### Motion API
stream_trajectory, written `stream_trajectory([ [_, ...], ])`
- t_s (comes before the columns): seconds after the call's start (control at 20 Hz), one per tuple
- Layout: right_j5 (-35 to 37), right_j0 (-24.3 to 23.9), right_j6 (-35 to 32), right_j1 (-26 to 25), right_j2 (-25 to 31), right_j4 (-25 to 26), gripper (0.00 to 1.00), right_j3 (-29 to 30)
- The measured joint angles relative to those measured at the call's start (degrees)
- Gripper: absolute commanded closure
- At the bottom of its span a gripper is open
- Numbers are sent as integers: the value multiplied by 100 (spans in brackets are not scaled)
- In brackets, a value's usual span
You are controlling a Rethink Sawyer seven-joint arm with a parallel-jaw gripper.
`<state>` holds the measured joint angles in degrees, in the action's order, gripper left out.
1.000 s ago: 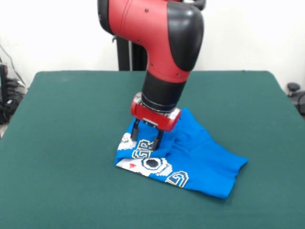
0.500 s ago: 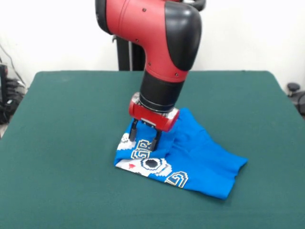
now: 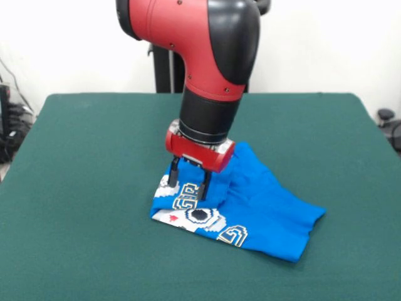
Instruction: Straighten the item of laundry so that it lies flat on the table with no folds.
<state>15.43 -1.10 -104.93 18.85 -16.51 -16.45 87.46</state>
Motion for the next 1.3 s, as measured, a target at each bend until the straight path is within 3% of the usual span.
stream_trajectory([
  [0.9,0,-29,0,176,86,1,0,1],
  [1.3,-1,-246,0,177,473,18,0,6],
])
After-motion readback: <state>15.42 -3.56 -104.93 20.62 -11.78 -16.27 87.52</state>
